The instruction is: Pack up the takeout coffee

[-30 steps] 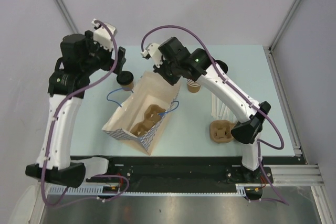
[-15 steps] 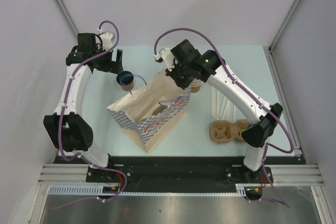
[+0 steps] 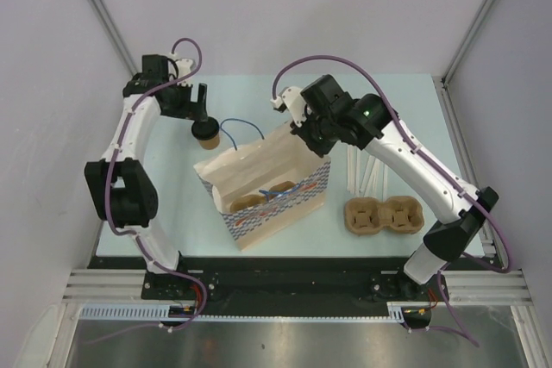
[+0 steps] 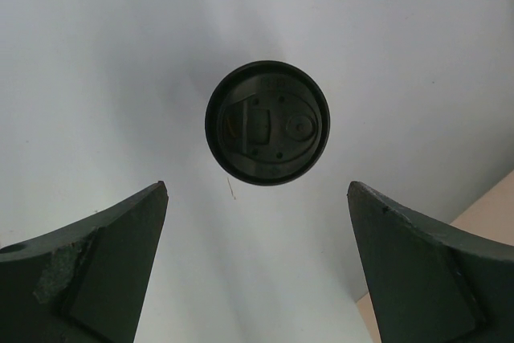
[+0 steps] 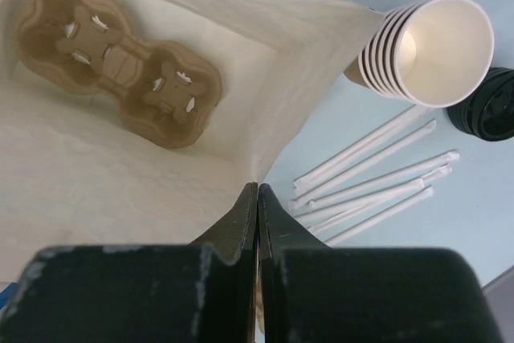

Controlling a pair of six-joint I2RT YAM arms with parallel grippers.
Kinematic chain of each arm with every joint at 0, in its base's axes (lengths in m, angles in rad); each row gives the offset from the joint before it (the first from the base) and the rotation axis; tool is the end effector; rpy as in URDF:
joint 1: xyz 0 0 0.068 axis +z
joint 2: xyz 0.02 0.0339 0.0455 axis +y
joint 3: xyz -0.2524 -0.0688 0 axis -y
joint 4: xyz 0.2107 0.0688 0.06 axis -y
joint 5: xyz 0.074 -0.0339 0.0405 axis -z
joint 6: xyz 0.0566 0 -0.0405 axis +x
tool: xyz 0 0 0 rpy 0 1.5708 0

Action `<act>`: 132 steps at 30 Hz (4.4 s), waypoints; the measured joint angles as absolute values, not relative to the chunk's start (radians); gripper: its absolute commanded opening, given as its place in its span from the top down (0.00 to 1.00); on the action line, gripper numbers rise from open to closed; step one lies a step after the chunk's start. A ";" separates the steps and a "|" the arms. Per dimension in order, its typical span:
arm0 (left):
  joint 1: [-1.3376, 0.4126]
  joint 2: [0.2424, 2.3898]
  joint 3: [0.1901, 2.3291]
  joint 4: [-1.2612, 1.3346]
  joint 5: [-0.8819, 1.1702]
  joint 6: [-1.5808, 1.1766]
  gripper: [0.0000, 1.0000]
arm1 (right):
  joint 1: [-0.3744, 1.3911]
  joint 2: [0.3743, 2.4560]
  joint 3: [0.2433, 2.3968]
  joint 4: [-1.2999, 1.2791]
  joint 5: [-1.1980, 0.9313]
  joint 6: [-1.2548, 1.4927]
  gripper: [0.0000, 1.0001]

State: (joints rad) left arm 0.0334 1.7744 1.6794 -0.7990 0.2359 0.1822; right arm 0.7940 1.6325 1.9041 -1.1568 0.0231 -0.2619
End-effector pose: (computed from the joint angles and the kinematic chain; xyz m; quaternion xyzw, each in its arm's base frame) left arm 0.3675 -0.0010 0.2998 0.1086 0.9312 -0.0749 0.3397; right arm 0.2148 0.2167 0.3787 -0.4711 0.8155 0.0779 0.3271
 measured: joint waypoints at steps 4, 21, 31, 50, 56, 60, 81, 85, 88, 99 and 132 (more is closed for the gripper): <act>0.020 1.829 1.691 -0.791 0.208 0.172 0.00 | 0.790 1.613 1.864 -1.157 0.036 -0.262 0.90; 0.010 2.007 1.844 -0.861 0.199 0.167 0.01 | 0.770 1.585 1.836 -1.158 0.064 -0.248 0.31; 0.010 2.063 1.889 -0.916 0.257 0.185 0.00 | 0.768 1.588 1.908 -1.163 0.056 -0.247 0.00; 0.010 2.110 1.901 -0.928 0.275 0.186 0.01 | 0.750 1.615 1.973 -1.195 0.044 -0.248 0.00; 0.010 2.110 1.908 -0.926 0.268 0.184 0.00 | 0.738 1.630 1.979 -1.201 0.036 -0.255 0.00; 0.010 2.110 1.910 -0.926 0.266 0.184 0.01 | 0.732 1.641 1.991 -1.204 0.033 -0.263 0.00; 0.010 2.127 1.914 -0.923 0.266 0.183 0.00 | 0.716 1.663 2.023 -1.215 0.017 -0.263 0.00; 0.010 2.127 1.914 -0.922 0.267 0.184 0.00 | 0.716 1.666 2.027 -1.215 0.017 -0.263 0.00; 0.012 2.128 1.914 -0.923 0.270 0.184 0.00 | 0.716 1.670 2.033 -1.216 0.017 -0.263 0.00; 0.017 2.135 1.929 -0.926 0.276 0.184 0.00 | 0.715 1.687 2.052 -1.216 -0.009 -0.263 0.00; 0.041 2.157 1.944 -0.931 0.329 0.184 0.18 | 0.715 1.742 2.134 -1.240 -0.018 -0.265 0.00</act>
State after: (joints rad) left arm 0.0410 2.1567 1.9442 -0.9306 0.3286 0.1844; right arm 0.7155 1.7424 2.1342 -1.2404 -0.0177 -0.2653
